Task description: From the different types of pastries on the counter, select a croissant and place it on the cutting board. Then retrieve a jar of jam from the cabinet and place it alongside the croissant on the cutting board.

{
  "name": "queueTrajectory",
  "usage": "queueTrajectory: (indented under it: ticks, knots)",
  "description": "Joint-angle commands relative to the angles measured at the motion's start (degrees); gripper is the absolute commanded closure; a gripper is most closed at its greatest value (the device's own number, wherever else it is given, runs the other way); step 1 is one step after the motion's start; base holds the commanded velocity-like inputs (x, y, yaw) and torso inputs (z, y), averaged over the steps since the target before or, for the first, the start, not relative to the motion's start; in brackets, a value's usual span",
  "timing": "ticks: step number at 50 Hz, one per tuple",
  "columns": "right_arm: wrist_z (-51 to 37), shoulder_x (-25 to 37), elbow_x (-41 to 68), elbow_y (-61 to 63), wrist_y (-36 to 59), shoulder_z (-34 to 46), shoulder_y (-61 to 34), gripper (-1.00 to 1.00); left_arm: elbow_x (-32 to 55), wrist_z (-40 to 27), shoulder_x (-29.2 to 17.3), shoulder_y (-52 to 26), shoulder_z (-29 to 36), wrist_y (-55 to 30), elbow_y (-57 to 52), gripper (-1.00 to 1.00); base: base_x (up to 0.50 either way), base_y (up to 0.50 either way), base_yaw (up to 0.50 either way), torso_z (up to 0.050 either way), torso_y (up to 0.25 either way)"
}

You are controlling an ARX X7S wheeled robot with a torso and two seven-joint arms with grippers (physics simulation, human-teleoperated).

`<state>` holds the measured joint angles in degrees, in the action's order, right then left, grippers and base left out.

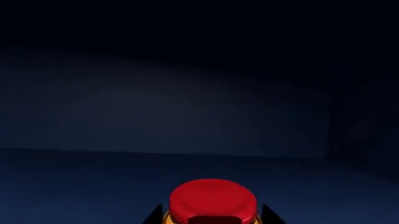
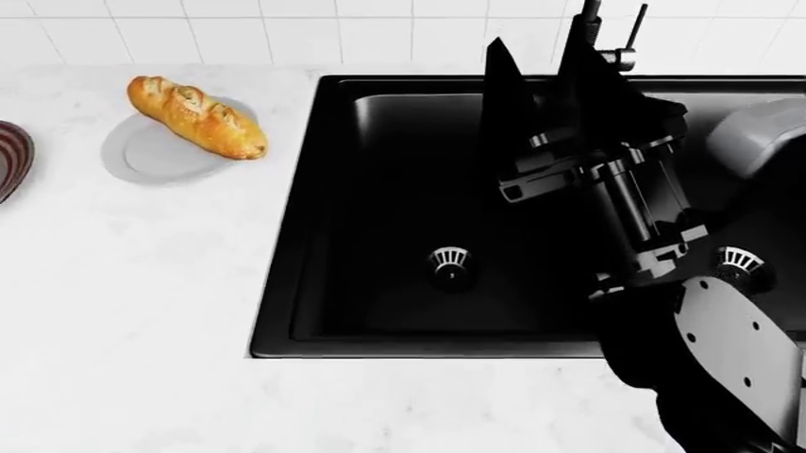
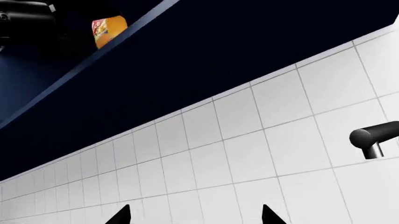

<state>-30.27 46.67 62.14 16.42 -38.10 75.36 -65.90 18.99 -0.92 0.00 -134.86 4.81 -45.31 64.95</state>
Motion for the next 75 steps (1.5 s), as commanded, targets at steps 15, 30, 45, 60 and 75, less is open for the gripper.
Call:
queueTrajectory:
  ticks: [15, 30, 45, 60, 75]
  knots:
    - [-0.49, 0.86, -0.78, 1.59, 0.22, -0.67, 0.77, -1.0, -0.16, -0.74, -0.02, -0.14, 0.31, 1.38, 1.1, 1.0, -0.38, 0.16, 0.0, 0.0, 0.0]
    - [0.47, 0.16, 0.13, 0.59, 0.64, -1.09, 0.64, -1.0, -0.07, -0.61, -0.02, -0.14, 0.15, 1.34, 1.12, 1.0, -0.47, 0.09, 0.0, 0.0, -0.001]
    - [0.4, -0.44, -0.2, -0.77, 0.95, -1.37, 1.18, -1.0, 3.0, 5.14, -0.02, -0.13, -1.71, 7.46, 2.88, 1.0, -0.06, 0.02, 0.0, 0.0, -0.001]
    - [0.09, 0.37, -0.71, -1.5, 1.64, -1.66, 1.55, -1.0, 3.06, 3.21, -0.02, -0.13, -1.01, 8.7, 3.07, 1.0, 0.0, 0.0, 0.0, 0.0, 0.0]
    - [-0.25, 0.53, -0.27, -2.64, 3.03, -1.85, 1.41, -1.0, 25.79, -32.31, -1.28, 53.62, -10.79, -31.71, -91.69, 1.0, 0.0, 0.0, 0.0, 0.0, 0.0]
